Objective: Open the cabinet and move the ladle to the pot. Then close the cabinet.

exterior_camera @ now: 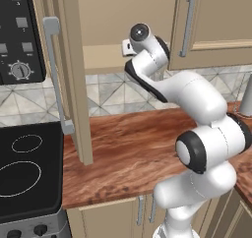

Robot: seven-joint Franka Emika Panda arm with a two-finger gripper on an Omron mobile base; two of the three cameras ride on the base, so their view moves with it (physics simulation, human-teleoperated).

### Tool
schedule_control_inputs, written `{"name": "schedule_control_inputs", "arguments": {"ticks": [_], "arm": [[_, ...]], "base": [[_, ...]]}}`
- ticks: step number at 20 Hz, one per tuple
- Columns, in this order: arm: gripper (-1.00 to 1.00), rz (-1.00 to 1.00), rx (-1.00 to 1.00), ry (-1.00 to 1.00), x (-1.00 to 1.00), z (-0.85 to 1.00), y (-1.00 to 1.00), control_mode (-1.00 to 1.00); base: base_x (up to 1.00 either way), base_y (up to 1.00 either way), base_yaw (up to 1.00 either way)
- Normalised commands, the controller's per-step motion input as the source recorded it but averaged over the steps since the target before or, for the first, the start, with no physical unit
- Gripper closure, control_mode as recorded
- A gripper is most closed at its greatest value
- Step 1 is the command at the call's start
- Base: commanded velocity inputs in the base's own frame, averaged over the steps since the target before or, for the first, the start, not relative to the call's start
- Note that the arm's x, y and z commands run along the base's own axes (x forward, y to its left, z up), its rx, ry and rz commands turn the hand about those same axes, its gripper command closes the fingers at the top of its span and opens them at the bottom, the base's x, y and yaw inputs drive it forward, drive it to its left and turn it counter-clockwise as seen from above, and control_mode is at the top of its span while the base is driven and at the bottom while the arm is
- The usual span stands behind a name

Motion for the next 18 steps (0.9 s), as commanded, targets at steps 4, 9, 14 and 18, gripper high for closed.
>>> {"name": "schedule_control_inputs", "arguments": {"ticks": [4, 9, 14, 18], "arm": [[-1.00, 0.00, 0.00, -0.01, 0.16, -0.14, -0.21, -1.00], [1.00, 0.00, 0.00, -0.01, 0.17, -0.14, -0.04, -1.00], [1.00, 0.00, 0.00, -0.02, 0.09, -0.16, -0.06, -1.00], [1.00, 0.00, 0.01, -0.09, 0.00, -0.05, -0.05, -1.00]], "base": [[0.00, 0.00, 0.00], [0.00, 0.00, 0.00], [0.00, 0.00, 0.00], [0.00, 0.00, 0.00]]}}
